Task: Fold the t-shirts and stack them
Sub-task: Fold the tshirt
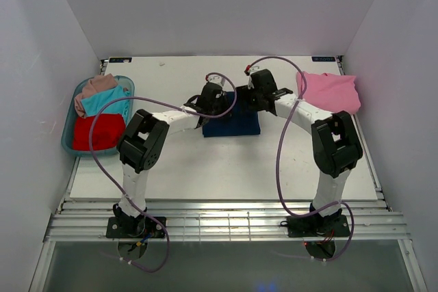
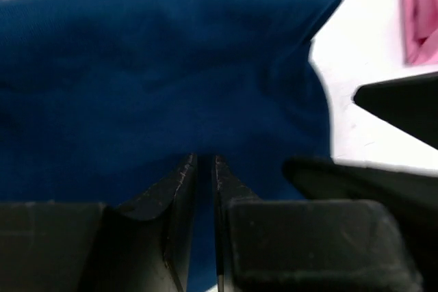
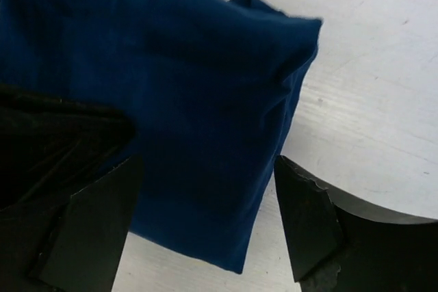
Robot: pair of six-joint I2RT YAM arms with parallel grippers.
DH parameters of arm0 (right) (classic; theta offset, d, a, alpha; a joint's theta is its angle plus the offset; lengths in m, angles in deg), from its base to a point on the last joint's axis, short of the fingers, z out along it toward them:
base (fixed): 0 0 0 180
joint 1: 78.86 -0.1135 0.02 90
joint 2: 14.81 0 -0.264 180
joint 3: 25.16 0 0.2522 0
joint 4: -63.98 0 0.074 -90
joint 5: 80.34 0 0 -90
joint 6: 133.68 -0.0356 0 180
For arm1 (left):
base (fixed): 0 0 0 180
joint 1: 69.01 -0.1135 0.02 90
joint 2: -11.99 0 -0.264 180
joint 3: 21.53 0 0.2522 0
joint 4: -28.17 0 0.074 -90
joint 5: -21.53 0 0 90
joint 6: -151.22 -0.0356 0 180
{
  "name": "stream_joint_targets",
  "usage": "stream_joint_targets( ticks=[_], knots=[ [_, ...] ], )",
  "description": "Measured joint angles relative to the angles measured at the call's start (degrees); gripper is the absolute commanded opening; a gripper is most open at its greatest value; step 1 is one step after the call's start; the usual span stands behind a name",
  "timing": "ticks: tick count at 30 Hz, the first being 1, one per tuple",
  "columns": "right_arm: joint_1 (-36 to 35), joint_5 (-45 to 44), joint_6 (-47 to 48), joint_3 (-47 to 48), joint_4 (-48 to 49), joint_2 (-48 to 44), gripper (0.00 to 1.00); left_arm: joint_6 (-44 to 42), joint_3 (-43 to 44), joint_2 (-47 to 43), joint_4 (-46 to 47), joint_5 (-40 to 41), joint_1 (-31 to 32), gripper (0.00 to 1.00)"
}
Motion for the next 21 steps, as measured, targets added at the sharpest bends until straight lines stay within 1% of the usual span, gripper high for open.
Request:
stream_joint_targets(
  ticks=[1,2,3,6,11,15,17,21],
  knots=[
    [0.1,0.7,0.0,-1.1,0.1,0.0,0.87,0.0,0.0,0.9,-0.3,-0.6,-0.1,0.25],
    [0.2,1.5,-0.1,-2.2,0.3,0.0,0.88,0.0,0.0,1.6,-0.4,-1.2,-0.2,0.25],
    [0.4,2.5,0.0,-3.3,0.6,-0.1,0.94,0.0,0.0,2.1,-0.5,-1.6,-0.2,0.25],
    [1.6,5.5,-0.5,-6.0,1.0,-0.7,0.98,-0.1,0.8,3.3,-0.7,-2.1,-0.3,0.25],
    [7.1,12.3,-2.8,-12.1,4.5,-2.9,0.99,-0.2,1.0,4.4,-0.7,-2.3,-0.3,0.23],
    [11.2,17.0,-3.7,-14.8,6.3,-2.9,0.97,-0.5,0.8,4.5,-0.6,-2.4,-0.3,0.21],
    [11.9,19.5,-4.1,-14.8,7.4,-2.3,0.96,-0.6,0.5,4.5,-0.6,-2.3,-0.3,0.21],
    [12.9,27.5,-6.7,-15.5,13.2,0.6,0.91,-0.9,0.3,4.5,-0.6,-2.3,-0.3,0.20]
  ],
)
